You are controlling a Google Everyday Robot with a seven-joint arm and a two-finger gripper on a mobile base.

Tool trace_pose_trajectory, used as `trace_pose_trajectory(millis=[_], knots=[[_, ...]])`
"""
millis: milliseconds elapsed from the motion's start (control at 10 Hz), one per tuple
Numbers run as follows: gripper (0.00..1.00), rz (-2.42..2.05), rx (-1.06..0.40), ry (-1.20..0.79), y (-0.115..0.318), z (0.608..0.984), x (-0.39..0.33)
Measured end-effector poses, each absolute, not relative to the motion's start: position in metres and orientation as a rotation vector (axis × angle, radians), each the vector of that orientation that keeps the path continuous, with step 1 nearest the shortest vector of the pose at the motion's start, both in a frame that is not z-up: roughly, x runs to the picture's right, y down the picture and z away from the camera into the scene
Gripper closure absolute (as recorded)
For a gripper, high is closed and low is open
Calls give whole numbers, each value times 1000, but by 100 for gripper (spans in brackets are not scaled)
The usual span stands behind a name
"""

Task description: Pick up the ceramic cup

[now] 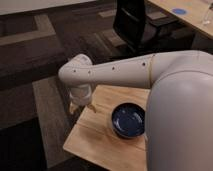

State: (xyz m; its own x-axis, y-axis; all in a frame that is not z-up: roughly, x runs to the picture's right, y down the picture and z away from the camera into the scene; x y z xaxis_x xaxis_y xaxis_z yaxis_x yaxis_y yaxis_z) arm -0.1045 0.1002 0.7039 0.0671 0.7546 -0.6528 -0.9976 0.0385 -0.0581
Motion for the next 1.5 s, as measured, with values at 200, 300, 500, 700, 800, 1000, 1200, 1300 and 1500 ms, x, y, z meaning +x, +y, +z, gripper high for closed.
trace_pose_trajectory(millis=[200,300,500,700,800,1000,1200,1300,1500], knots=[[35,1441,-586,521,100,704,-105],[35,1441,-586,521,100,704,-105],[35,1441,-586,521,100,704,-105],[35,1441,-586,521,100,704,-105],[35,1441,-586,522,100,704,-104],[35,1503,-568,528,90,704,-86],[35,1597,-543,518,68,705,-47],[35,1627,-545,505,58,706,-27],[35,1702,-562,447,22,707,55]])
